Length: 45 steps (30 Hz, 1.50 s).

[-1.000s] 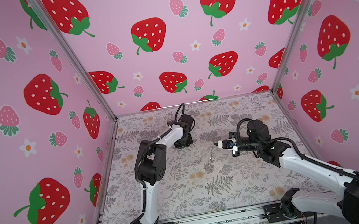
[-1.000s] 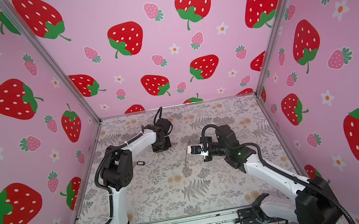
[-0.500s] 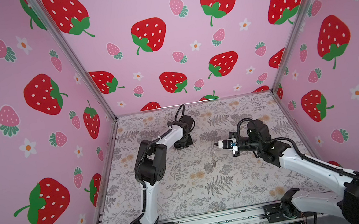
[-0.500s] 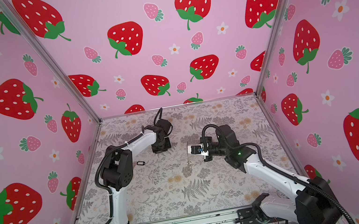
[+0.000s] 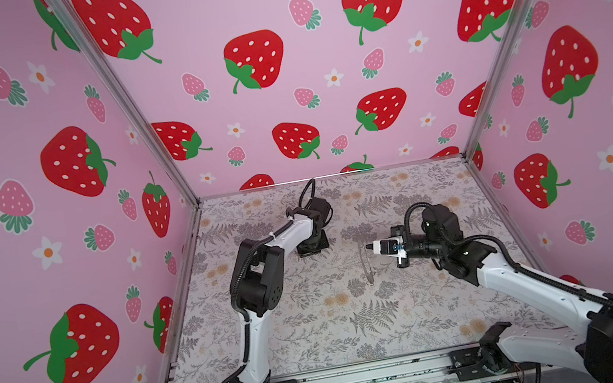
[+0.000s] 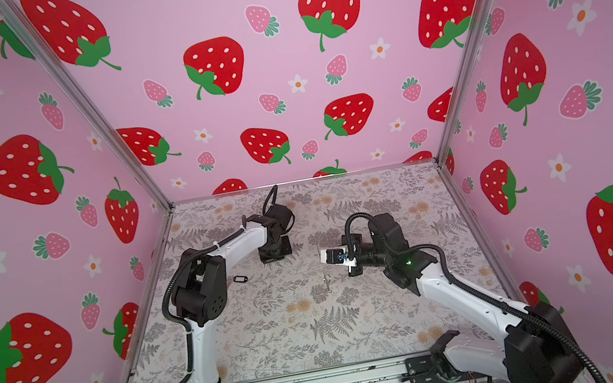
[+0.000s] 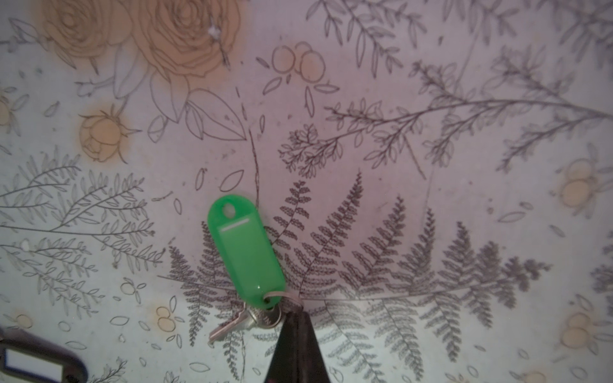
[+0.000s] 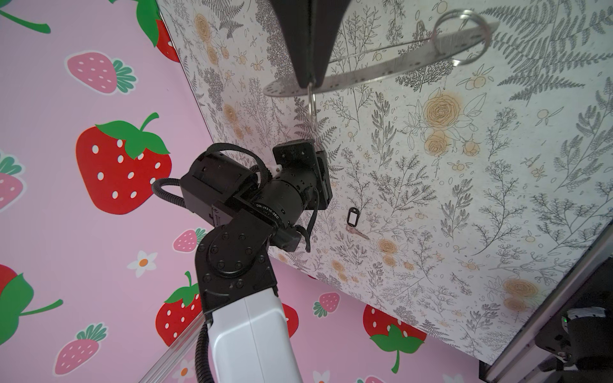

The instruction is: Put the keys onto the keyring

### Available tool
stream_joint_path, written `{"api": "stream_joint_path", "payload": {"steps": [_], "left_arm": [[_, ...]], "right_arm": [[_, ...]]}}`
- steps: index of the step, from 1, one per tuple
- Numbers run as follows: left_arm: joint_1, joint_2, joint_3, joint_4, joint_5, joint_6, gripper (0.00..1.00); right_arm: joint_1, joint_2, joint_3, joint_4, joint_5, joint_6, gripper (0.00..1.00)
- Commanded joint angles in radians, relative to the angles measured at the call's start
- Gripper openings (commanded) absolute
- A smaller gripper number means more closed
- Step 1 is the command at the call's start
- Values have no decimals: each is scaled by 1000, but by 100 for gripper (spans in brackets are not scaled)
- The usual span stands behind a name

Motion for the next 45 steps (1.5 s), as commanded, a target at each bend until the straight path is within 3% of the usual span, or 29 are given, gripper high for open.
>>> {"api": "stream_joint_path", "payload": {"steps": [1, 3, 8, 16, 31, 45], "left_arm": [[-4, -23, -3, -30, -32, 9, 0], [-5, -42, -7, -30, -40, 23, 0], [-15, -77, -10, -29, -116, 67, 22], [-29, 19, 77, -74, -109, 39, 30], [-27, 52, 85, -75, -135, 28, 28], [-16, -34, 14, -48, -144, 38, 15]], "right_arm": [[-5, -11, -10, -7, -34, -13, 0], [-4, -10, -9, -6, -33, -14, 0], [-5, -5, -10, -6, -37, -11, 0], [-5, -10, -6, -10, -35, -9, 0], [-7, 0, -5, -14, -39, -11, 0], [-8, 10, 1, -14, -51, -11, 0]]}}
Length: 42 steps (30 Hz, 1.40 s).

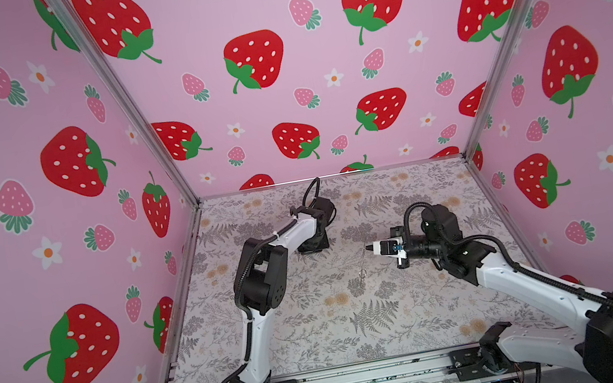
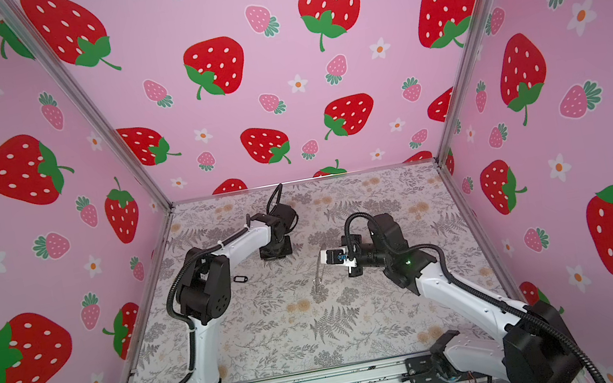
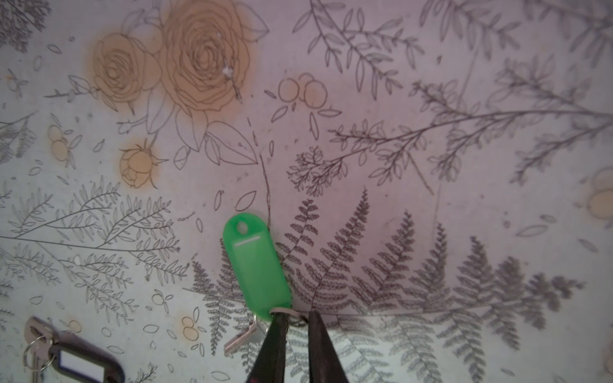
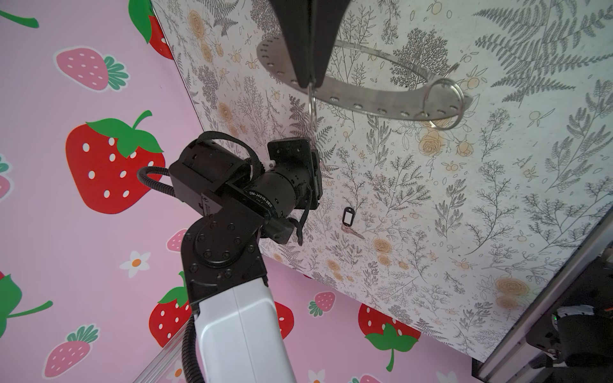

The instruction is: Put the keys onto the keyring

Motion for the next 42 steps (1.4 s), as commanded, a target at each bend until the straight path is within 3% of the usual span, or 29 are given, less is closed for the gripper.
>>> {"api": "stream_joint_path", "payload": {"steps": [1, 12, 14, 16, 19, 29, 42], "left_arm": [[7, -66, -28, -15, -46, -7, 14], [50, -161, -109, 4, -74, 12, 7], [54, -163, -118, 19, -48, 6, 11], [48, -160, -119, 33, -30, -6, 23], [35, -124, -82, 20, -17, -28, 29], [38, -23, 60, -48, 77, -171, 31], [64, 2, 25, -48, 111, -230, 29]], "right_arm": [[-6, 3, 1, -6, -35, -10, 0], [-6, 3, 1, -7, -40, -8, 0], [-6, 5, 2, -8, -43, -8, 0], [-6, 5, 1, -9, -43, -8, 0], [-6, 5, 1, -10, -42, -8, 0], [-6, 4, -7, -16, -38, -9, 0], [-7, 13, -12, -16, -42, -17, 0]]}}
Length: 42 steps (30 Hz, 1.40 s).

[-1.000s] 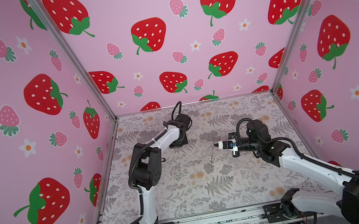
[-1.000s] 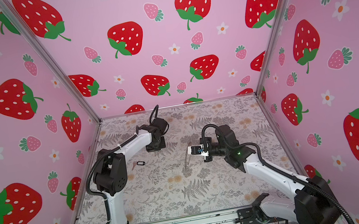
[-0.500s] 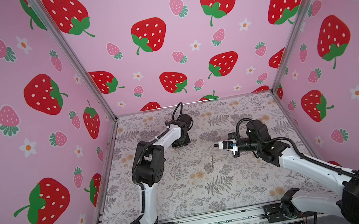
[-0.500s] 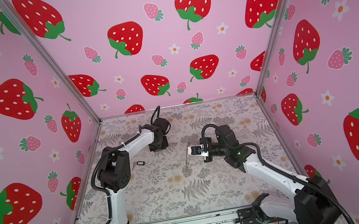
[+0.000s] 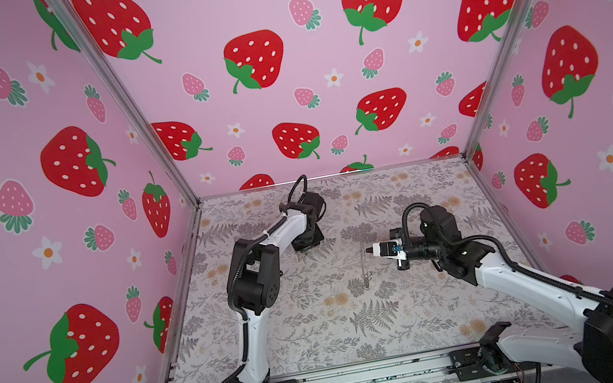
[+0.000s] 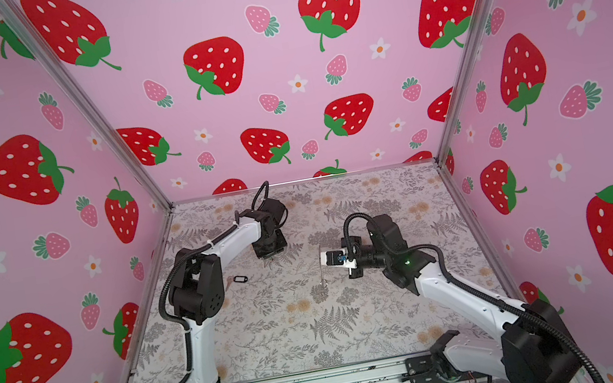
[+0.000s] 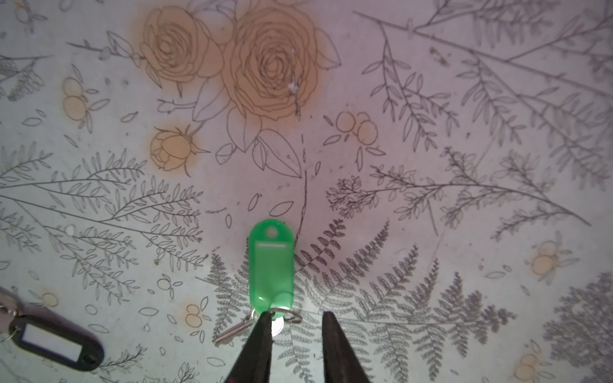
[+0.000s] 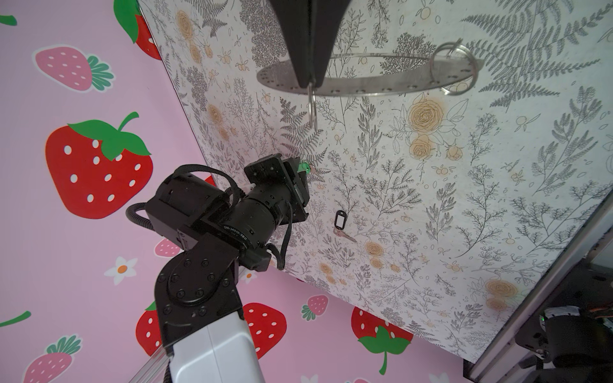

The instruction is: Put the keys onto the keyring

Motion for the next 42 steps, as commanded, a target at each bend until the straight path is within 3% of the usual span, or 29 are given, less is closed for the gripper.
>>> {"api": "stream_joint_path", "payload": {"steps": [1, 10, 21, 29, 42], "left_arm": [[0, 25, -1, -33, 0, -41, 29], [2, 50, 2, -35, 9, -42, 27], [5, 12, -32, -16, 5, -11, 14], [3, -53, -92, 51, 16, 88, 7], [2, -93, -192, 148, 20, 193, 10]], "right_arm": [[-8, 6, -6, 1, -32, -17, 0], [-8, 8, -8, 0, -32, -15, 0], [-10, 9, -8, 1, -33, -14, 0], [-10, 4, -7, 1, -35, -13, 0], [-10, 3, -1, -4, -35, -11, 0]]}}
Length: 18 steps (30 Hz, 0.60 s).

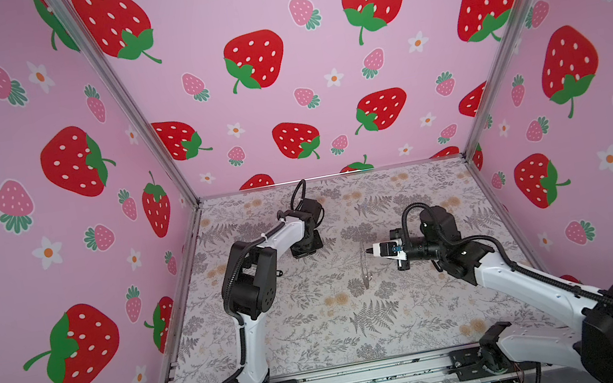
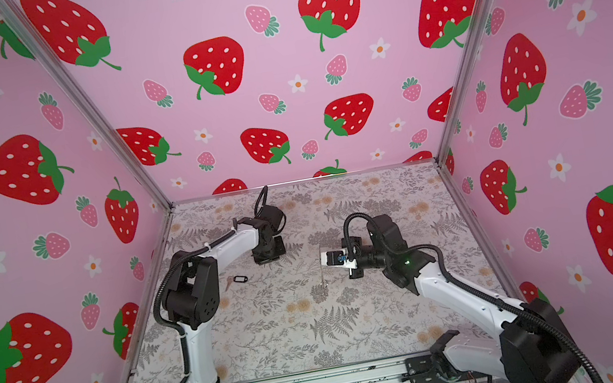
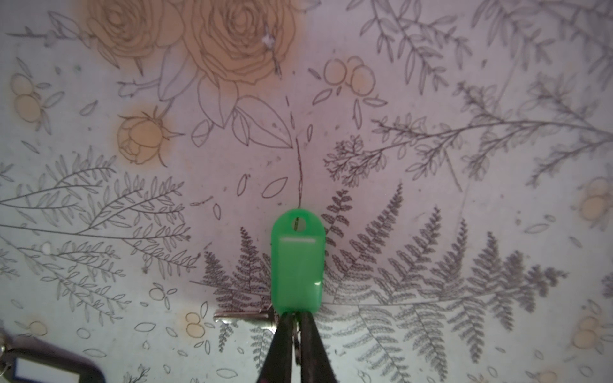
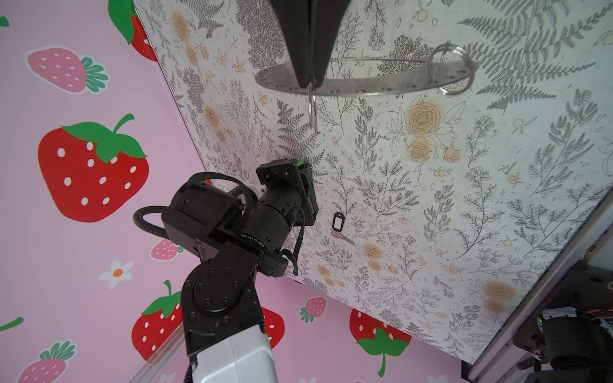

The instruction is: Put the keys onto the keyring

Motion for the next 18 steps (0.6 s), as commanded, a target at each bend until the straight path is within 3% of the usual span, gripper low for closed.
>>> {"api": "stream_joint_path", "payload": {"steps": [1, 18], "left_arm": [[-2, -30, -41, 32, -5, 36, 11], [-47, -65, -88, 80, -82, 107, 14]], "right_arm": [[-6, -2, 4, -5, -29, -11, 0], [-5, 7, 9, -13, -30, -13, 0]]}}
